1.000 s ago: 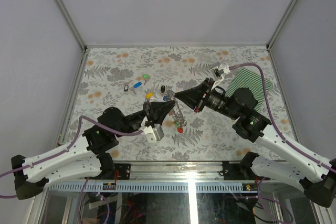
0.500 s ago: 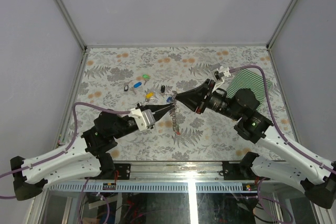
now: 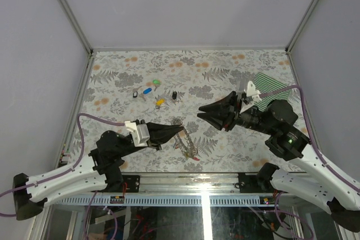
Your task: Put the keys on the keyring
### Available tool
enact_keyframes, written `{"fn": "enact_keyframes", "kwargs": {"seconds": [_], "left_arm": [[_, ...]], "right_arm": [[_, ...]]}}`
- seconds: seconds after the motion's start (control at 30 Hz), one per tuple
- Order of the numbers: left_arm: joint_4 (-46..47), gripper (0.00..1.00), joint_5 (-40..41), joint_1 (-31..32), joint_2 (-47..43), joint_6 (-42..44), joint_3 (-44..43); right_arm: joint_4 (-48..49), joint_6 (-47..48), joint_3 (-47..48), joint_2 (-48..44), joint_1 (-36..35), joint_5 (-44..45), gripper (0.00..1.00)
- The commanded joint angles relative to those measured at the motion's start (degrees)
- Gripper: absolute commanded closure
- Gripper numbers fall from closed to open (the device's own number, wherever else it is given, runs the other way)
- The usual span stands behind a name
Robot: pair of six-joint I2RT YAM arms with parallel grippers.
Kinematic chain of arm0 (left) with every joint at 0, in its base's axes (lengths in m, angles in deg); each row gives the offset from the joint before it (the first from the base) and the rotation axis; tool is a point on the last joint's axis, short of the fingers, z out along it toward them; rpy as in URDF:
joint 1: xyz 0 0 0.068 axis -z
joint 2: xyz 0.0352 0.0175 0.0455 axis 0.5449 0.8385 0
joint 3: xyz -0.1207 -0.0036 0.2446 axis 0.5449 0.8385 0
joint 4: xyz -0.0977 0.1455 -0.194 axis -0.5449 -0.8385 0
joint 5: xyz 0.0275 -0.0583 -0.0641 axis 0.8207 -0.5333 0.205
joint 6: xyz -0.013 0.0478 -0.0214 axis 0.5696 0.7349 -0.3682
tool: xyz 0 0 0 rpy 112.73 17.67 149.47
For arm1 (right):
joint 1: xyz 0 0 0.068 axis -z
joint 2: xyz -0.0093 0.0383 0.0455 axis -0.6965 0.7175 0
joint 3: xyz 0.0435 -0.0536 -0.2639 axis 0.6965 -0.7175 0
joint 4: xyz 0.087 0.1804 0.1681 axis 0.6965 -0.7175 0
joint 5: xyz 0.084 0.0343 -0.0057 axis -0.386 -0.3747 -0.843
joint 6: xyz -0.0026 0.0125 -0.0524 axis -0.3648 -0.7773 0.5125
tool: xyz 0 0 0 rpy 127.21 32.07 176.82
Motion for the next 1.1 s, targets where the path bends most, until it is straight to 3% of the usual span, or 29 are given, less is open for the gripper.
{"fn": "enact_keyframes", "kwargs": {"seconds": [0.0, 0.4, 1.07], "left_arm": [[16.3, 1.0, -4.7, 0.4, -2.2, -4.3, 2.6], [23.5, 1.0, -10.4, 0.3, -1.6, -5.7, 4.8], [21.8, 1.0, -10.6, 0.3, -0.7, -5.8, 3.5]], "right_arm": [[1.0, 8.3, 0.1, -1.5, -0.3, -13.5, 0.68], [7.4, 9.0, -2.3, 1.4, -0.3, -25.9, 0.71], [12.5, 7.2, -3.8, 6.4, -0.9, -28.2, 0.72]]}}
